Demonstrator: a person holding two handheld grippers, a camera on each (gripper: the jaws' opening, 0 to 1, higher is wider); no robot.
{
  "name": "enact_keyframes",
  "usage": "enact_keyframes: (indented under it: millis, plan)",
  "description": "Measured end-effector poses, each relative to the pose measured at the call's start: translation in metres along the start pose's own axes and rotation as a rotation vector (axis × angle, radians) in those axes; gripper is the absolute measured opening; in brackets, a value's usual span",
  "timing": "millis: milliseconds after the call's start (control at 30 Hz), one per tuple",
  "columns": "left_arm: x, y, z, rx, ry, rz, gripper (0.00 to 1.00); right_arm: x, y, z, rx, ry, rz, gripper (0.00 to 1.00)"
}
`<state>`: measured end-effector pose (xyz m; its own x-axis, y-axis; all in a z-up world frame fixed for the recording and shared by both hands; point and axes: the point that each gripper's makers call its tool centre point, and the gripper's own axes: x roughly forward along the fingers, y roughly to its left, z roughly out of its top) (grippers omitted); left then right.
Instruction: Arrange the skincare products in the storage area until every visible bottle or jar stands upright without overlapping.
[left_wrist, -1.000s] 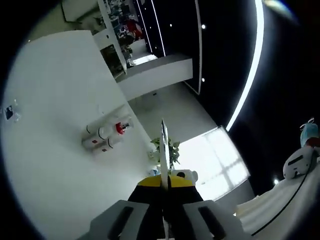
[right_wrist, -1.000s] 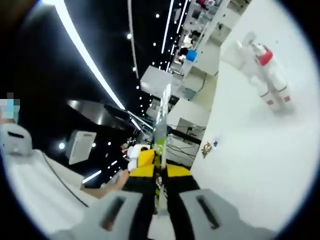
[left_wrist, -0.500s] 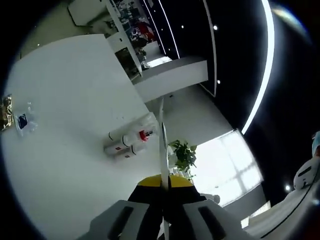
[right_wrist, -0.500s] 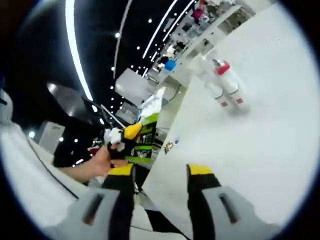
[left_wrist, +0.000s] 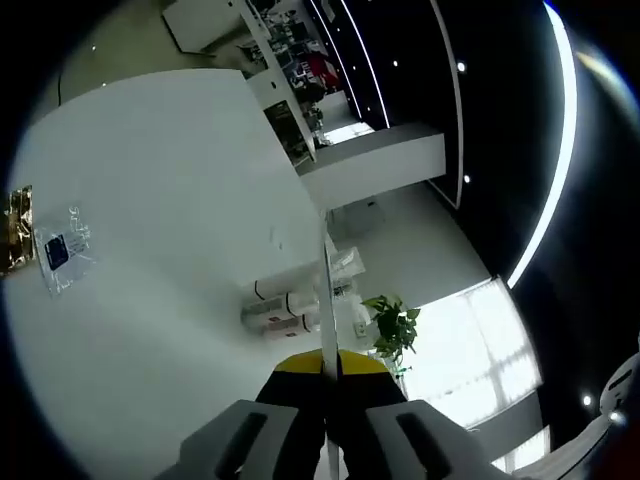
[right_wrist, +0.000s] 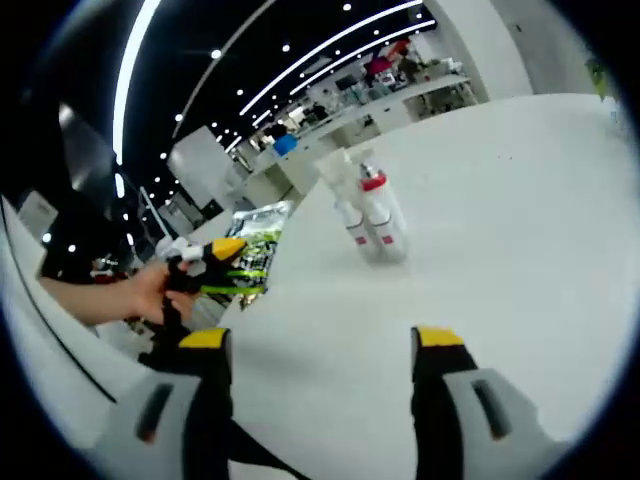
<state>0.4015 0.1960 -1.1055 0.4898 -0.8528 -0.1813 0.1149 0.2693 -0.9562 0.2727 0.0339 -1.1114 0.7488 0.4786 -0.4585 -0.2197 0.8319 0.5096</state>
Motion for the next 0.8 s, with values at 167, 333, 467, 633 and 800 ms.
enact_keyframes:
  millis: [167, 333, 467, 633, 800]
  plan:
    - [0.007, 0.01, 0.009, -0.007, -0.006, 0.025, 0.01, -0.008, -0.005, -0.007, -0.016, 0.013, -0.031, 0.82]
    - [0.015, 0.018, 0.017, -0.016, -0.002, 0.05, 0.01, -0.015, -0.009, -0.02, -0.03, 0.023, -0.073, 0.85]
    - [0.022, 0.025, 0.021, -0.002, 0.017, 0.078, 0.01, -0.019, -0.01, -0.026, -0.037, 0.039, -0.086, 0.86]
    - [0.028, 0.031, 0.029, 0.003, 0.017, 0.097, 0.01, -0.023, -0.011, -0.029, -0.041, 0.047, -0.108, 0.85]
    - [0.035, 0.036, 0.038, 0.01, 0.01, 0.114, 0.01, -0.022, -0.002, -0.041, -0.054, 0.08, -0.095, 0.85]
